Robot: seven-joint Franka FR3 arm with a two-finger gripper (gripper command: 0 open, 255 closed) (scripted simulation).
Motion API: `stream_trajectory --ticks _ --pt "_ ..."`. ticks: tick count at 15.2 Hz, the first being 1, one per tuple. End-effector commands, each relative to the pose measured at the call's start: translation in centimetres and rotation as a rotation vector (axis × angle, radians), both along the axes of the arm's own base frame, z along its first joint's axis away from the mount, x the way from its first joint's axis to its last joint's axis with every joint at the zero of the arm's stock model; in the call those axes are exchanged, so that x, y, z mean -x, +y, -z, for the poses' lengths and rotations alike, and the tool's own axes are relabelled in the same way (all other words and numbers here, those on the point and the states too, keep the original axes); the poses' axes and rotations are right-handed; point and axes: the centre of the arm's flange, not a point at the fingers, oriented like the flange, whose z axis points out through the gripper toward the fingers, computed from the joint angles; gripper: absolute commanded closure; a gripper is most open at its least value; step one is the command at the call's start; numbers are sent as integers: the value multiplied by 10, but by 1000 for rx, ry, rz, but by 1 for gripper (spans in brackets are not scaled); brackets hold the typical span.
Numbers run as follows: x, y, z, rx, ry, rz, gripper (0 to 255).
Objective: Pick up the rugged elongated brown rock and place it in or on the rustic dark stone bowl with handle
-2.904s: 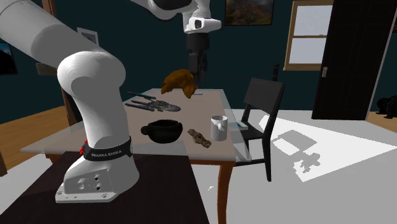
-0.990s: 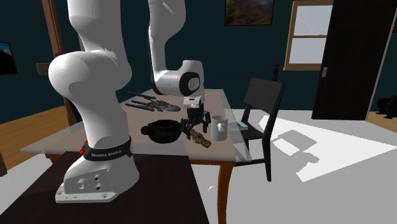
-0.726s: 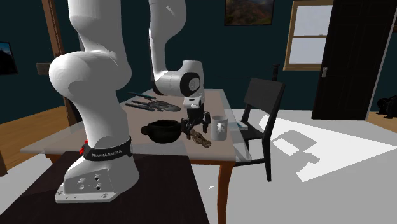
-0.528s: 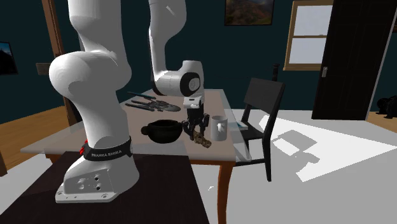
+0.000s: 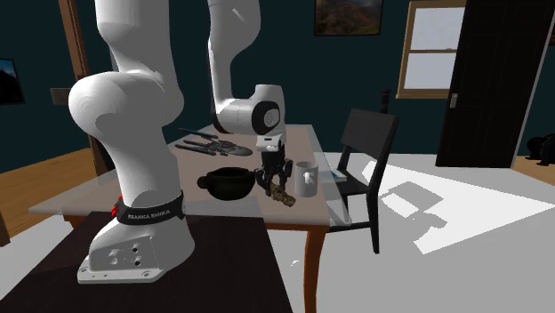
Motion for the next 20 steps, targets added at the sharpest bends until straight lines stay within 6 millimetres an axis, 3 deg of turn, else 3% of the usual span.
stream_trajectory --ticks 1,20 --pt "0 0 -5 0 0 0 255" --pt "0 0 -106 0 0 0 255"
